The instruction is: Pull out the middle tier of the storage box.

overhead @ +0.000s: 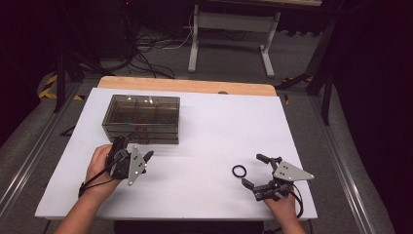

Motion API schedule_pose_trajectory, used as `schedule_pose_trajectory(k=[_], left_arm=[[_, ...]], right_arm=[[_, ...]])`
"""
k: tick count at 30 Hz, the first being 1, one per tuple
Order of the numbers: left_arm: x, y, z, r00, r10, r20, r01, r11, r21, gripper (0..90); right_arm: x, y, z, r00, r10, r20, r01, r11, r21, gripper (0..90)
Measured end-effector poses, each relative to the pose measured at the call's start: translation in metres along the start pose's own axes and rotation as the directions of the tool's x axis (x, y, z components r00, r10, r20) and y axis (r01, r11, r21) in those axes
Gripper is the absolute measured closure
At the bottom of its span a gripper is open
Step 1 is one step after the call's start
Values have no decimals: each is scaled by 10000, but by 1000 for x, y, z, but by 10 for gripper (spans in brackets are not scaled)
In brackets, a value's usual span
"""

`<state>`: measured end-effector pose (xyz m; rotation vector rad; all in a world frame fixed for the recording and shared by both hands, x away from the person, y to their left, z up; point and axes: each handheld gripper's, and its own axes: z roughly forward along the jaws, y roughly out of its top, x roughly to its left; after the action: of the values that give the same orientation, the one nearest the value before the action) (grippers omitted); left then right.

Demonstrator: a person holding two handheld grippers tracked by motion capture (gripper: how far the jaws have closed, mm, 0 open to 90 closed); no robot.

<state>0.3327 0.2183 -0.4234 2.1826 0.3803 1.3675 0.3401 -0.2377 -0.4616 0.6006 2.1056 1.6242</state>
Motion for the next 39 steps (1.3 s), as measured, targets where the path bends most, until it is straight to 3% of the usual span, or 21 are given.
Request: schedule_pose_trajectory(k=[1,2,3,4,11,14,15,17,19,20,23,24,25,28,31,34,35,36,38,39], left_arm=[[-1,0,1,10000,23,-48,-23,10000,52,237],[-2,1,2,9994,325,-154,-322,9993,166,245],[-4,0,2,9996,230,-183,-225,9994,255,248],[-3,1,2,9986,463,-240,-456,9985,299,251],[-9,0,5,9944,808,-681,-762,9948,672,297],[-14,1,7,9849,1353,-1077,-1236,9863,1089,335],[-14,1,7,9849,1353,-1077,-1236,9863,1089,344],[-18,3,9,9766,1708,-1310,-1542,9797,1281,359],[-20,3,10,9757,1720,-1357,-1546,9794,1300,368],[-21,4,11,9695,1927,-1512,-1723,9753,1382,391],[-23,4,12,9660,2053,-1571,-1821,9717,1503,403],[-25,4,14,9608,2264,-1602,-1990,9651,1704,410],[-25,4,14,9608,2264,-1602,-1990,9651,1704,412],[-28,4,17,9527,2519,-1703,-2178,9562,1956,418],[-29,3,18,9509,2545,-1762,-2178,9545,2036,424],[-31,3,22,9422,2790,-1854,-2354,9452,2262,439],[-31,3,22,9422,2790,-1854,-2354,9452,2262,444],[-32,4,24,9330,3045,-1919,-2556,9359,2422,449],[-33,3,26,9306,3135,-1887,-2640,9324,2468,455],[-35,3,27,9263,3239,-1926,-2719,9284,2534,455]], right_arm=[[0,0,0,10000,2,-5,-2,10000,0,8],[0,0,0,10000,7,-7,-7,10000,5,8],[0,0,0,10000,9,-8,-9,10000,9,9],[0,0,0,10000,7,-7,-7,10000,15,9],[0,0,0,10000,-2,-23,3,10000,23,10],[0,0,0,10000,-29,-7,29,10000,56,11],[0,0,0,10000,-29,-7,29,10000,56,11],[0,0,0,10000,-57,10,56,9999,92,12],[0,0,0,10000,-72,12,72,9999,97,12],[0,0,0,10000,-70,0,70,9999,99,12],[0,0,0,10000,-73,-1,73,9999,98,12],[0,0,0,10000,-81,0,80,9999,96,12],[0,0,0,10000,-81,0,80,9999,96,12],[0,0,0,10000,-83,-5,83,9999,103,13],[0,0,0,10000,-94,-9,94,9999,95,13],[1,0,0,10000,-97,-14,97,9999,106,13],[0,0,0,9999,-101,-27,102,9999,115,13],[1,0,0,10000,-92,-15,92,9999,110,14],[1,0,0,10000,-97,-14,97,9999,110,14],[1,0,0,10000,-95,-16,95,9999,109,14]])
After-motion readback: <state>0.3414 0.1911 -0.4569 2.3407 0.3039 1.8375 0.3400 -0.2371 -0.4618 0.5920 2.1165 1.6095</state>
